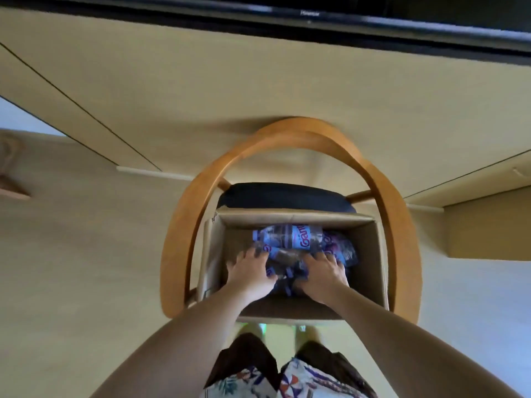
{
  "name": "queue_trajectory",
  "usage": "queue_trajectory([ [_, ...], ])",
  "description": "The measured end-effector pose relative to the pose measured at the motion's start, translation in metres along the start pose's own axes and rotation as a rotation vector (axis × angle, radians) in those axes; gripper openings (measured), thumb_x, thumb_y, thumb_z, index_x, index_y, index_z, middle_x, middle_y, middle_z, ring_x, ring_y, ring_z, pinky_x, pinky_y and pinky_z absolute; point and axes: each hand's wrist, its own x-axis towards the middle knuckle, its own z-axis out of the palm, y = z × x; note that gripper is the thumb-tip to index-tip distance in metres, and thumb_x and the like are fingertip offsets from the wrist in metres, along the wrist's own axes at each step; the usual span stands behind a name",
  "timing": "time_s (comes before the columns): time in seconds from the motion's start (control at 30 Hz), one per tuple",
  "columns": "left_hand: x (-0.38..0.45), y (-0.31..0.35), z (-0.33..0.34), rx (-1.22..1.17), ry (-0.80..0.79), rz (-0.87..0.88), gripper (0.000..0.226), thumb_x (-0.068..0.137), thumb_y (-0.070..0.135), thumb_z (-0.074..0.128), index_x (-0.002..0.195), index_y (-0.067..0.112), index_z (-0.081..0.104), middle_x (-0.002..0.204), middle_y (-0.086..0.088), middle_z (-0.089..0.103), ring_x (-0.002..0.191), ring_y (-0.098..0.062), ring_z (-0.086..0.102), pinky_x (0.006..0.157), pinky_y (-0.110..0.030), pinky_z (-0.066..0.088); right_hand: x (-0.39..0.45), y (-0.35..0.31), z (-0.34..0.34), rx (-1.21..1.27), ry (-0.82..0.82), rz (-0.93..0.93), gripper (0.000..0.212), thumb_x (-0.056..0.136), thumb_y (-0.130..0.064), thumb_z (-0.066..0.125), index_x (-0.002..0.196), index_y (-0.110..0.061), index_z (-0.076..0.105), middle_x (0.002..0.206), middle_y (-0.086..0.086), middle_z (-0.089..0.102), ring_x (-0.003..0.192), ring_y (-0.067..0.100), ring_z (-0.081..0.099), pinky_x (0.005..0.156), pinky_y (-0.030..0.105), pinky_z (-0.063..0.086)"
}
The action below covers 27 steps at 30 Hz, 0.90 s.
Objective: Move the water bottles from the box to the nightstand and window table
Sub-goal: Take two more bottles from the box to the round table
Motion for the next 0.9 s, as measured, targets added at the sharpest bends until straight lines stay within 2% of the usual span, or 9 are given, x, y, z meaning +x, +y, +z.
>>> queue_trajectory([
  [0.17,0.028,-0.003,0.028,-0.037,-0.077,-0.051,0.078,0.088,0.062,0.058,0.155,0.033,0.031,0.166,-0.002,0.026,0.144,-0.038,0.032,0.115,-0.061,0.032,0.035,0.016,0.016,-0.169,-0.017,-0.08,0.069,0.086,-0.047,0.066,0.148,-0.031,0.041,0.146,0.007,0.043,0.139,0.032,0.034,0.12,0.055,0.018],
  [0.3,0.046,-0.001,0.052,-0.025,-0.121,-0.096,0.077,0.084,0.052,0.066,0.151,0.028,0.037,0.157,-0.005,0.036,0.139,-0.038,0.037,0.112,-0.057,0.035,0.048,0.029,0.035,-0.335,0.081,-0.193,0.067,0.082,-0.025,0.07,0.145,-0.026,0.049,0.141,0.009,0.041,0.135,0.036,0.033,0.122,0.061,0.013],
  [0.4,0.055,0.004,0.07,-0.004,-0.178,-0.13,0.079,0.085,0.045,0.069,0.152,0.02,0.037,0.154,-0.007,0.038,0.14,-0.037,0.037,0.113,-0.057,0.035,0.05,0.037,0.049,-0.413,0.09,-0.231,0.08,0.079,-0.02,0.073,0.152,-0.019,0.04,0.145,0.013,0.038,0.138,0.042,0.028,0.123,0.065,0.006],
  [0.47,0.059,0.007,0.081,0.012,-0.215,-0.13,0.081,0.083,0.036,0.071,0.153,0.018,0.034,0.154,-0.008,0.037,0.141,-0.036,0.036,0.114,-0.057,0.034,0.054,0.043,0.058,-0.435,0.077,-0.252,0.081,0.085,-0.02,0.066,0.157,-0.016,0.03,0.154,0.013,0.034,0.144,0.045,0.023,0.124,0.063,0.003],
  [0.53,0.063,0.007,0.09,0.036,-0.223,-0.122,0.086,0.081,0.029,0.072,0.155,0.018,0.029,0.154,-0.009,0.037,0.142,-0.036,0.034,0.114,-0.058,0.032,0.063,0.048,0.063,-0.418,0.064,-0.253,0.083,0.085,-0.023,0.066,0.157,-0.017,0.025,0.157,0.012,0.033,0.146,0.045,0.023,0.125,0.061,0.005],
  [0.7,0.076,-0.009,0.099,0.065,-0.226,-0.11,0.088,0.077,0.023,0.071,0.154,0.025,0.028,0.154,-0.009,0.038,0.141,-0.039,0.037,0.115,-0.061,0.029,0.078,0.045,0.07,-0.454,0.083,-0.246,0.089,0.068,-0.028,0.081,0.144,-0.016,0.037,0.141,0.015,0.048,0.131,0.045,0.039,0.118,0.063,0.016],
  [0.9,0.089,-0.016,0.092,0.083,-0.23,-0.114,0.071,0.08,0.03,0.073,0.144,0.027,0.043,0.144,-0.007,0.05,0.132,-0.037,0.049,0.108,-0.054,0.042,0.081,0.049,0.079,-0.421,0.177,-0.249,0.077,0.07,-0.025,0.079,0.139,-0.016,0.045,0.132,0.014,0.056,0.123,0.044,0.045,0.116,0.062,0.021],
])
